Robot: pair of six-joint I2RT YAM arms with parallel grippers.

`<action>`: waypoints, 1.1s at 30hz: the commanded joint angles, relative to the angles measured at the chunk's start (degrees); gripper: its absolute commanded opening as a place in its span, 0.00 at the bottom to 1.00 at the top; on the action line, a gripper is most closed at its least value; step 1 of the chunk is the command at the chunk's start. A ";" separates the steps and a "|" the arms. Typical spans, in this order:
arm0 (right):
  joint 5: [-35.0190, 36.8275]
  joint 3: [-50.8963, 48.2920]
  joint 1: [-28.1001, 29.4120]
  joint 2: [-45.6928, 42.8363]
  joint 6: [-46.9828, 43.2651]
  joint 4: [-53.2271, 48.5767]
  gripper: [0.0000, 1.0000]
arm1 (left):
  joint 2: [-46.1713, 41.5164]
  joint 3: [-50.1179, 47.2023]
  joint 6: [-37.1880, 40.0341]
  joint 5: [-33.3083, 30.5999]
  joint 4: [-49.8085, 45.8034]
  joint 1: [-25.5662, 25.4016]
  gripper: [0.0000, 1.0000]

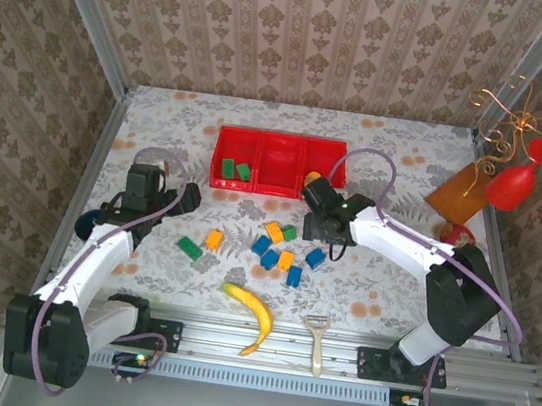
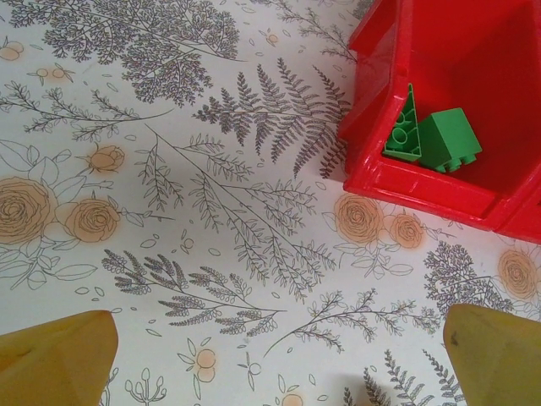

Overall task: Sort the legos into containers by color
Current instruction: Pick up the lego from the bottom-center of the table.

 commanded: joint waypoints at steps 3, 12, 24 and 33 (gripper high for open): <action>0.09 -2.08 0.44 -2.38 3.95 -1.65 0.82 | -0.44 -0.77 -1.71 0.86 0.23 0.58 1.00; 0.60 -1.64 0.71 0.36 4.54 -1.06 0.94 | -0.09 -0.92 -1.82 0.69 0.55 0.61 1.00; -0.50 0.11 1.49 6.64 4.76 -0.62 0.94 | 0.34 -1.12 -1.79 0.72 0.56 0.66 1.00; -1.00 -0.84 2.04 8.34 5.29 -0.40 0.95 | 0.54 -1.12 -1.81 0.93 0.81 0.67 1.00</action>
